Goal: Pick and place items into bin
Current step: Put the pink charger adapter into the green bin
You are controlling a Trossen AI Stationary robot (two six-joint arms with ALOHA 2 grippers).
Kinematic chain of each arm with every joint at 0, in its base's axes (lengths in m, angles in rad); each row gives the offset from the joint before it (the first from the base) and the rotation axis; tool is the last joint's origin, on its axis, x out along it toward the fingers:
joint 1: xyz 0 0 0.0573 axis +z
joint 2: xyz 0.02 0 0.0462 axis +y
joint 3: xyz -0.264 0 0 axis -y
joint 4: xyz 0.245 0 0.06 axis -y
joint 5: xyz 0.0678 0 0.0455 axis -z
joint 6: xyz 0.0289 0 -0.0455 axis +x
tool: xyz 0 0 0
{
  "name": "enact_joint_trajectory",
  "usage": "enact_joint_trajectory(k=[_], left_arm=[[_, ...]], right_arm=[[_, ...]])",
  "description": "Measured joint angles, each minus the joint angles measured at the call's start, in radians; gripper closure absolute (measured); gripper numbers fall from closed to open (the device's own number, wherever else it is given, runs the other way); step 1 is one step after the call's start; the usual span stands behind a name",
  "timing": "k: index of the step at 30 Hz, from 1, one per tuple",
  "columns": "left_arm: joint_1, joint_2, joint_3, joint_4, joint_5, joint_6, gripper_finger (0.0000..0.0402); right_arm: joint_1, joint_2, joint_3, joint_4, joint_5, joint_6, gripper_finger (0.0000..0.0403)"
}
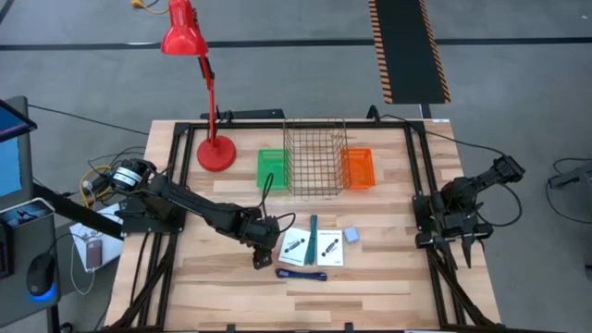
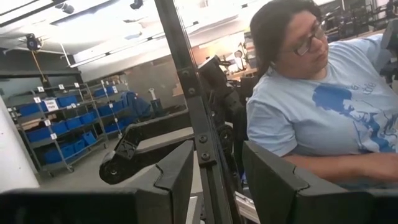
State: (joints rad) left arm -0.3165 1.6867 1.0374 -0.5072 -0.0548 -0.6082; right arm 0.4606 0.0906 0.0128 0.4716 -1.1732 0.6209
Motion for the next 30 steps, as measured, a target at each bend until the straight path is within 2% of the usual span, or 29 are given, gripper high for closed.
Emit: enact_joint_trajectory(k=[23, 30], left_arm=[[-0.039, 0.000, 0.000, 0.000, -0.047, 0.000, 0.0168], [-0.040, 0.078, 0.006, 0.012, -0.018, 0.031, 0.0168]], right_arm=[[0.000, 0.000, 0.000, 0.000, 0.000, 0.000, 0.0270], [0.000, 0.000, 0.000, -0.001, -0.001, 0.000, 0.0270]])
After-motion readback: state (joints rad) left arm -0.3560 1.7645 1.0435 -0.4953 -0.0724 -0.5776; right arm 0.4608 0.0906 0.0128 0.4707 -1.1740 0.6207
